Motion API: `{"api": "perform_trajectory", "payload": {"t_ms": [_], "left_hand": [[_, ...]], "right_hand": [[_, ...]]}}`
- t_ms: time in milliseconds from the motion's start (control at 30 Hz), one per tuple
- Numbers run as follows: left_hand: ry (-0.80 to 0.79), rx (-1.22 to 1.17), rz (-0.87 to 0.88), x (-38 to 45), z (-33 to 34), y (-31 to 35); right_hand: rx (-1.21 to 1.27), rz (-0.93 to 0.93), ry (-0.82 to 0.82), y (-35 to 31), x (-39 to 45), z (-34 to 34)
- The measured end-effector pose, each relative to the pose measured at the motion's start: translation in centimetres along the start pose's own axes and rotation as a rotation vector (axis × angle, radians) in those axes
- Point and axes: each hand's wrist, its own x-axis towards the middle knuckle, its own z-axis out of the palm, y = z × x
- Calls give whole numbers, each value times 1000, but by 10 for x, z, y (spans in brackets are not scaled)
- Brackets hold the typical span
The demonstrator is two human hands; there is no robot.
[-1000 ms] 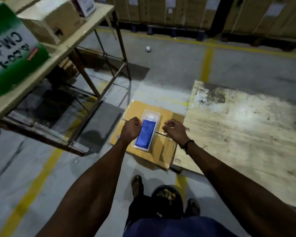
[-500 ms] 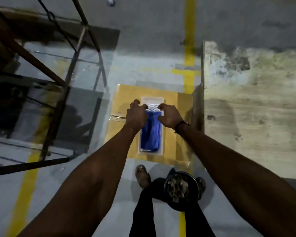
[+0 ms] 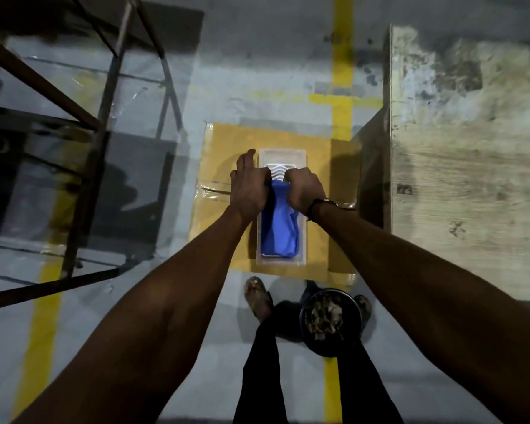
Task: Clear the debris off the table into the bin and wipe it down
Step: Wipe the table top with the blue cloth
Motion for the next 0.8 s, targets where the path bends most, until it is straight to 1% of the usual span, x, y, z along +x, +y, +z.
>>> {"api": "perform_trajectory", "payload": {"t_ms": [167, 267, 400, 467, 600, 700, 800], "left_hand": [[82, -149, 76, -43, -38, 10], [81, -216, 148, -70, -63, 21], [74, -360, 270, -103, -101, 49], [72, -405, 328, -116, -121, 68], [104, -405, 375, -132, -154, 114], [161, -382, 395, -134, -169, 155], [185, -365, 445, -136, -175, 198]], "right_hand": [[157, -83, 78, 1, -52, -34], [239, -171, 155, 1, -93, -55], [332, -191, 198, -2, -141, -97], [371, -224, 252, 0, -162, -120], [354, -321, 405, 9, -200, -175], [322, -320, 466, 24, -221, -214], [356, -289, 513, 49, -239, -245]]}}
